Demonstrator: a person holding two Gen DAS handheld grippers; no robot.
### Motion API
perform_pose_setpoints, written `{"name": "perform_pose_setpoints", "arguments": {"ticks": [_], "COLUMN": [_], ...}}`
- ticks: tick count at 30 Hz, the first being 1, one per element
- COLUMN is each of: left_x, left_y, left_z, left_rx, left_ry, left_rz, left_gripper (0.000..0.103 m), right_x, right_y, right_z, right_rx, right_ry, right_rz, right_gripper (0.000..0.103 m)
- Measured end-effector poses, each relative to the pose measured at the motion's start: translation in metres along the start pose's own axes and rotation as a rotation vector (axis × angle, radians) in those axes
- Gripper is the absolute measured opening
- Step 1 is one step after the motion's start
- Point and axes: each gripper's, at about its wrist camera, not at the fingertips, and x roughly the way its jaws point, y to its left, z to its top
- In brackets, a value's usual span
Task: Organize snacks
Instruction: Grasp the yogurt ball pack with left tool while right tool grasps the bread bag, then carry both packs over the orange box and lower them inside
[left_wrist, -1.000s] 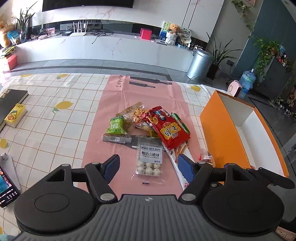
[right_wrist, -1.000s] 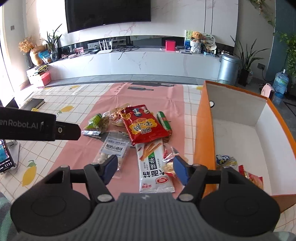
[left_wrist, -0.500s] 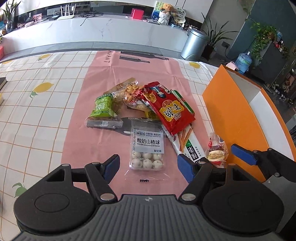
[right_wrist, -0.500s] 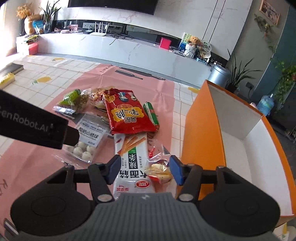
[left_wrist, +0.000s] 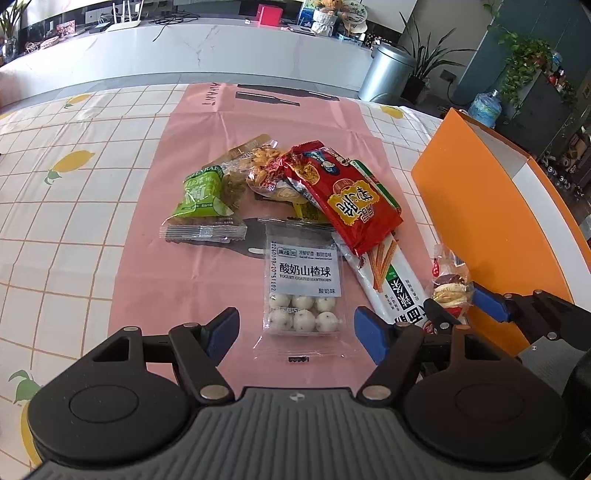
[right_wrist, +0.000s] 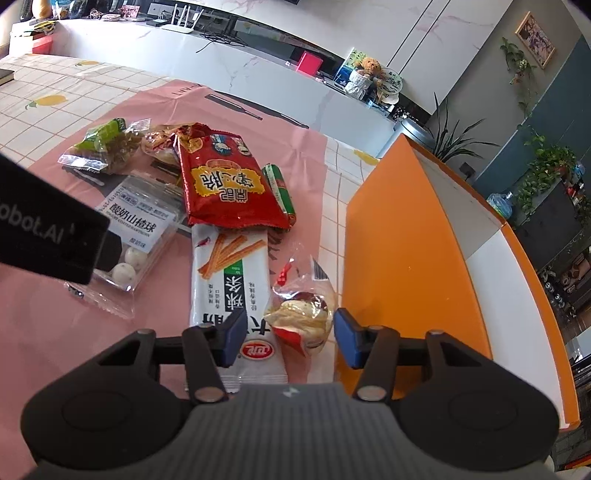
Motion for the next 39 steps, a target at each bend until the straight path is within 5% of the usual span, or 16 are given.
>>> {"name": "perform_pose_setpoints", "arguments": {"ticks": [3,8,15,21,24,39], "left_x": [0.004,0.018,0.036,0.047,0.047,0.001], "left_y": [-0.004,-0.011,-0.020,-0.028,-0.031,-0.032], "left_z": [0.001,0.004,0.004,0.003,0.001,-0.001], "left_rx": [0.018,0.076,0.151,0.207,0.234,0.168], "left_ry": [-0.006,-0.011,-0.004,-0.021,-0.030,-0.078], "left_rz": [-0.019,0.005,0.045,0.105,0.126,0.127], "left_gripper": [0.084,0.087,0.088,0.088,0.077,0.066], "right_x": [0.000,-0.001,0.002,0.003,0.003,-0.024], "right_y": [-0.015,-0.033,-0.045,-0.046,-0.047,-0.056], "right_z": [0.001,0.000,-0.004,-0.004,-0.004,0.000], "right_rx": [0.070,0.198,0.294,0.307,0.311,0.299], "right_ry": [-0.021,-0.042,-0.042,-0.043,-0.043,-0.105], "right_rz": [0.058,0.201,0.285,0.297,0.297,0.291], "right_gripper": [0.027,0.026,0.026,0.026,0.026,0.025]}}
